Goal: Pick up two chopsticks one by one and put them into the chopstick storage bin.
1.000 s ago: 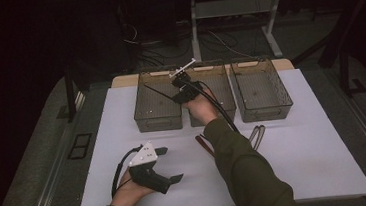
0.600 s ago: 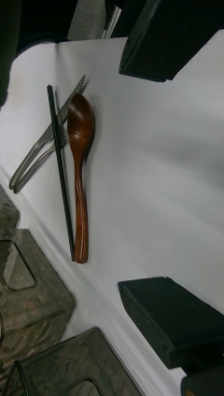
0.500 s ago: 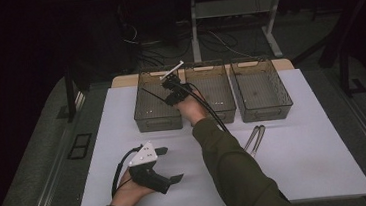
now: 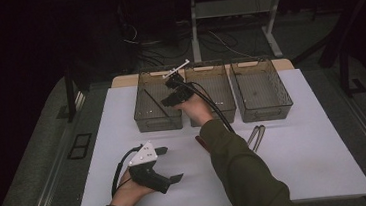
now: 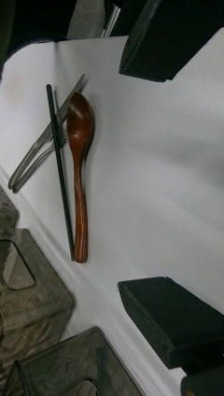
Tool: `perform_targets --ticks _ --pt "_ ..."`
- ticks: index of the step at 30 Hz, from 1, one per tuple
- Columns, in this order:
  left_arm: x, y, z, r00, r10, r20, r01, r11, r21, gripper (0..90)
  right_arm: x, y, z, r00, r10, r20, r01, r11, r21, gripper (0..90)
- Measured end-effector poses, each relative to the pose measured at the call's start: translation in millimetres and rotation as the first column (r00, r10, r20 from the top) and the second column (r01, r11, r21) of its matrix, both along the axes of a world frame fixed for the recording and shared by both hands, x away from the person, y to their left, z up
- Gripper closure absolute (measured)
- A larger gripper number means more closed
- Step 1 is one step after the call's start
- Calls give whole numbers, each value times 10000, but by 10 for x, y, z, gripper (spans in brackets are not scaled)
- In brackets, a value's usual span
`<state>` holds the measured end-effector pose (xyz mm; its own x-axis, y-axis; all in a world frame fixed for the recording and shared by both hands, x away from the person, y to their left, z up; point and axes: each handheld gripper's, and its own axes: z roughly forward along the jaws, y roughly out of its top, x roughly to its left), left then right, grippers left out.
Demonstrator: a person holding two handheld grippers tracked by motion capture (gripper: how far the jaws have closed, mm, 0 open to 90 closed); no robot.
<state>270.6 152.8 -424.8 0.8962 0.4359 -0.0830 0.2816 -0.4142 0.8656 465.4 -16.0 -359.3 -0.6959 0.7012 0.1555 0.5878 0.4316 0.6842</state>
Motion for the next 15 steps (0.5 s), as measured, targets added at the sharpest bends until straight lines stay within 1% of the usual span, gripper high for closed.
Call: perform_targets --ticks 3,7,9,12,14,15 --pt "-2 -8 -4 10000 -8 -25 8 10000 8 0 -38 -104 34 9999 146 -64 -143 9987 480 471" --pt "-2 -15 -8 10000 4 -63 -3 10000 60 0 -111 -218 51 9989 425 176 -434 9977 529 394" --pt "-1 -17 -9 10000 -5 -22 5 10000 78 0 -146 -274 52 9987 448 263 -462 9975 538 362" --pt "-2 -17 -10 10000 6 -33 -6 10000 89 0 -193 -361 53 9979 576 311 -595 9961 651 349" --pt "-5 -22 -12 10000 34 -61 -34 10000 24 0 -225 -419 60 9974 640 334 -662 9952 718 345" --pt "-4 -21 -12 10000 29 -60 -29 10000 50 0 -240 -447 65 9968 669 430 -701 9944 790 344"
